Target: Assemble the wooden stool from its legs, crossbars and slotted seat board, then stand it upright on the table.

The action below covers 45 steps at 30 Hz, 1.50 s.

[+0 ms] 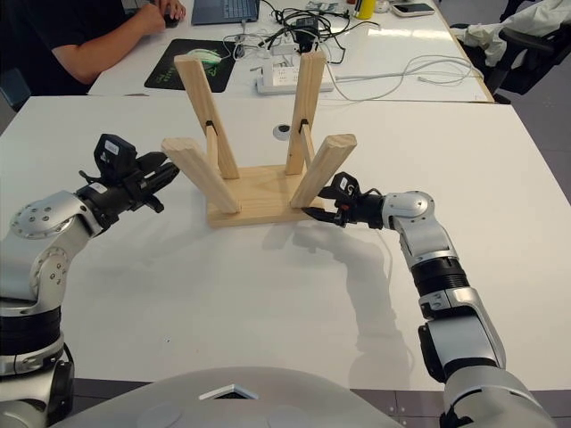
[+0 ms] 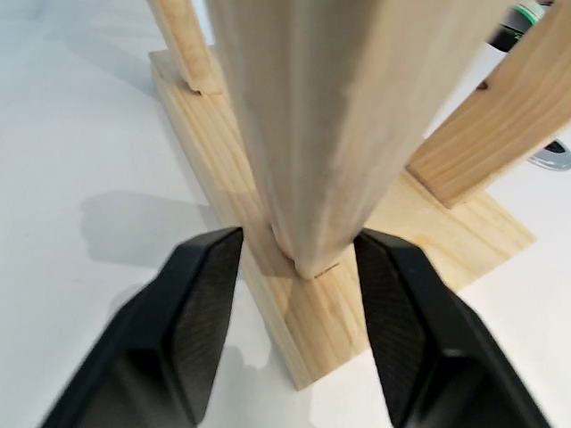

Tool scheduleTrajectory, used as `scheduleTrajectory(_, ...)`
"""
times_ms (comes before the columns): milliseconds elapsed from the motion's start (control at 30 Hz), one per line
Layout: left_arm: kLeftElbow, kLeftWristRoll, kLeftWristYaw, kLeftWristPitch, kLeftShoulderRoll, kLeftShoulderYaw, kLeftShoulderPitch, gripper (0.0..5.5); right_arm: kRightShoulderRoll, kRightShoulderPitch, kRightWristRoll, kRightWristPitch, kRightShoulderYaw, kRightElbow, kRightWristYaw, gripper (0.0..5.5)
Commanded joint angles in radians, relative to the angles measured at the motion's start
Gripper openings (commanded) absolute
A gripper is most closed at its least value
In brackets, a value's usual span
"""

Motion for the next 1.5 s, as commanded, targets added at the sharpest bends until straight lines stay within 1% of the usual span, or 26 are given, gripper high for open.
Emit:
scheduleTrajectory(33,0.002,0.007,-0.012,-0.009,0.020,-0.005,0.004,1.40,0.018,-0.020,0.006,-0.012,0.000,0.010,0.037,1.57)
scheduleTrajectory(100,0.008,0.008,-0.023,-0.013,0.027,-0.005,0.009,1.40,0.024,-0.011,0.014,-0.005,0.001,-0.007,0.052,1.29)
scheduleTrajectory(267,0.037,0.022,-0.086,-0.046,0.087,-0.008,0.021,1.40,0.018,0.024,0.034,0.028,0.000,-0.057,0.107,1.05)
scheduleTrajectory(500,0.111,0.031,-0.284,-0.147,0.242,0.001,0.029,1.40,-0.033,0.089,0.083,0.115,-0.012,-0.162,0.182,1.04)
scheduleTrajectory(667,0.108,0.007,-0.394,-0.192,0.302,0.014,0.053,1.40,-0.059,0.134,0.115,0.181,-0.017,-0.262,0.196,1.04)
scheduleTrajectory(833,0.106,-0.039,-0.548,-0.223,0.365,0.017,0.142,1.40,-0.081,0.165,0.136,0.242,-0.030,-0.339,0.185,1.04)
scheduleTrajectory(933,0.119,-0.080,-0.625,-0.189,0.392,0.018,0.189,1.40,-0.108,0.180,0.163,0.292,-0.036,-0.377,0.205,1.04)
scheduleTrajectory(1100,0.203,-0.159,-0.642,-0.139,0.353,0.037,0.131,1.40,-0.148,0.168,0.192,0.348,-0.019,-0.411,0.257,1.04)
scheduleTrajectory(1267,0.231,-0.204,-0.612,-0.111,0.294,0.019,0.078,1.40,-0.157,0.138,0.191,0.364,0.007,-0.401,0.299,1.04)
scheduleTrajectory(1400,0.168,-0.239,-0.624,-0.052,0.268,-0.053,0.093,1.40,-0.150,0.113,0.192,0.375,0.015,-0.390,0.311,1.04)
scheduleTrajectory(1500,0.127,-0.232,-0.643,-0.033,0.289,-0.102,0.124,1.40,-0.143,0.092,0.189,0.378,0.024,-0.379,0.318,1.04)
